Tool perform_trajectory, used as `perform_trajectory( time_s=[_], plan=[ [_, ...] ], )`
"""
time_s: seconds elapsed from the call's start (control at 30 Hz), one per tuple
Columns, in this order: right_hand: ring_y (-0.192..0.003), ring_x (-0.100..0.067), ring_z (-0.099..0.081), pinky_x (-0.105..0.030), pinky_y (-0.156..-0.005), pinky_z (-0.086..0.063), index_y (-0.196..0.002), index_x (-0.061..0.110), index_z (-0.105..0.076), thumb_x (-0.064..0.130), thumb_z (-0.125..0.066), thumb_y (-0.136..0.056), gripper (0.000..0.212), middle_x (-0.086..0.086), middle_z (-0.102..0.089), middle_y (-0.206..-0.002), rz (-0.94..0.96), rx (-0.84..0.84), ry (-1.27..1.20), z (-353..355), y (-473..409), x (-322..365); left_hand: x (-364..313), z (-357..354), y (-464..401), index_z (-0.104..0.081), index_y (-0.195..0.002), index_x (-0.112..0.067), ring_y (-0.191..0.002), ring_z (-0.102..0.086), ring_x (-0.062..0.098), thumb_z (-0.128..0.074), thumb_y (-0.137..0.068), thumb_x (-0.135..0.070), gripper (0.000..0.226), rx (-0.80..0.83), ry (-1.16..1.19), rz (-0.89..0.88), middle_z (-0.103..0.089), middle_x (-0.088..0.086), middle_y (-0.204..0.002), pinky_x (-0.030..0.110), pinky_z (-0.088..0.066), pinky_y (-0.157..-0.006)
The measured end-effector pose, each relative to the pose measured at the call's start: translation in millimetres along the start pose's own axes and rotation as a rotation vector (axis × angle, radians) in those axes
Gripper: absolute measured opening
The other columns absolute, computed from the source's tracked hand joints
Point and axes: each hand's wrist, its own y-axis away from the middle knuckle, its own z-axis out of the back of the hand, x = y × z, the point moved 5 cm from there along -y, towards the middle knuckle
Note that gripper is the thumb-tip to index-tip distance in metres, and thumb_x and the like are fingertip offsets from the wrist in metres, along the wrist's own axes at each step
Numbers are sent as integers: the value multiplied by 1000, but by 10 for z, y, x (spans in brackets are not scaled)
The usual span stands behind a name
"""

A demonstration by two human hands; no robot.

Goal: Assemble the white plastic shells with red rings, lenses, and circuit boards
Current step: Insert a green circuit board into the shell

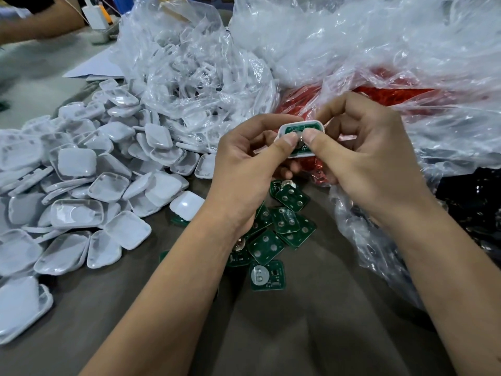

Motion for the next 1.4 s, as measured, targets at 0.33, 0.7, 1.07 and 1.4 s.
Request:
perform_trajectory(
  time_s=[0.33,0.7,1.07,1.4],
  plan=[
    [-40,-9,-49,-21,-41,-36,-82,11,-62,18,-77,-90,18,-3,-64,-61,-15,39,-53,-13,-30,-33,-15,22,-10,-74,-103,0,-54,-51,18,-61,-94,8,17,0,-49,-4,-60,30,-80,23,-40,-51],
    [-34,-11,-44,-15,-30,-28,-75,10,-58,3,-74,-91,24,-9,-60,-55,-337,4,-386,12,-6,-124,101,55,-29,-68,-113,13,-63,-62,20,-52,-96,1,26,-40,297,161,-70,20,-83,23,-51,-58],
    [-29,-8,-40,-12,-30,-26,-91,13,-64,9,-68,-95,7,-6,-57,-54,-356,83,-604,3,13,-65,81,-117,33,-66,-114,-4,-75,-74,14,-62,-85,11,33,201,585,267,-74,9,-94,18,-59,-67],
    [-34,-16,-45,-20,-35,-35,-112,10,-57,25,-67,-102,21,-3,-61,-57,-2,3,-404,-2,45,115,60,-127,31,-63,-118,-5,-76,-71,15,-70,-89,-9,29,253,706,337,-72,9,-91,20,-60,-65]
  ],
)
